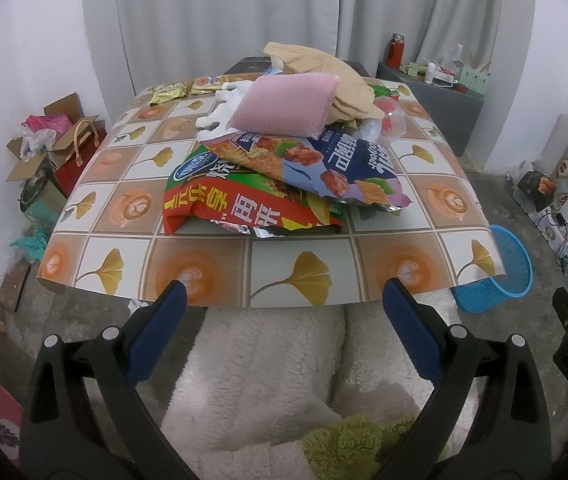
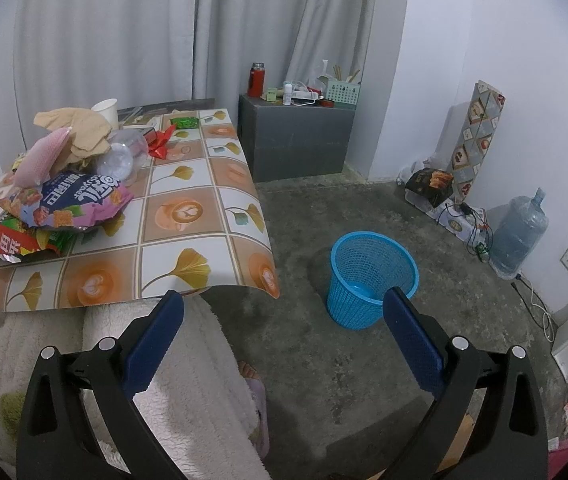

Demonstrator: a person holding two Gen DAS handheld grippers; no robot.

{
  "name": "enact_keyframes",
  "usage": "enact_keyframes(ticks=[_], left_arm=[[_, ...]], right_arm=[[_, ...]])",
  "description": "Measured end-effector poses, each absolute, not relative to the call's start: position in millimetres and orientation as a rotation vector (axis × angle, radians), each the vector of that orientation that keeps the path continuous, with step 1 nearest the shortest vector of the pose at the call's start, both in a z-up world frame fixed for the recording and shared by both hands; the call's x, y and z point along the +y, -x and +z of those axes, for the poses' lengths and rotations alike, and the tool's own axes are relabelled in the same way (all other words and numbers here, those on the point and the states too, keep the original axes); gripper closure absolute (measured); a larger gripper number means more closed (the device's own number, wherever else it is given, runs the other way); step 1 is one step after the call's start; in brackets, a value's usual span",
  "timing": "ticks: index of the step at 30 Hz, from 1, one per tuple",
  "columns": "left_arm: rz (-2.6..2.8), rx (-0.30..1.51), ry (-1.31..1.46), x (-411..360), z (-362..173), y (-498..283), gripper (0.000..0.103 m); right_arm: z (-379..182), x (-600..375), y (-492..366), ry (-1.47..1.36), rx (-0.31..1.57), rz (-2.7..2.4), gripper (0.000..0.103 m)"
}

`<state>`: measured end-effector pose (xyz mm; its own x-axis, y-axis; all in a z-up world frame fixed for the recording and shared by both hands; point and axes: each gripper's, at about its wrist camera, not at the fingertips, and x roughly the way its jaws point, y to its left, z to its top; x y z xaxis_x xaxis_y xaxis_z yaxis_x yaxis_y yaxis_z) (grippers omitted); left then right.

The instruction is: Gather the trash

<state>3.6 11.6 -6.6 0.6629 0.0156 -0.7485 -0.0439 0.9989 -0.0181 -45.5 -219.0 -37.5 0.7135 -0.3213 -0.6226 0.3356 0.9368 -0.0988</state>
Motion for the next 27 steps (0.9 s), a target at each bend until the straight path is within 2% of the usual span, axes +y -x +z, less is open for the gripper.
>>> enact_keyframes(ticks=[27], left_arm=[[0.049, 0.836, 0.024, 38, 4, -16, 0.009]], right_arm=[[-36, -219, 47, -0.026, 0.684, -0.363, 0.006]])
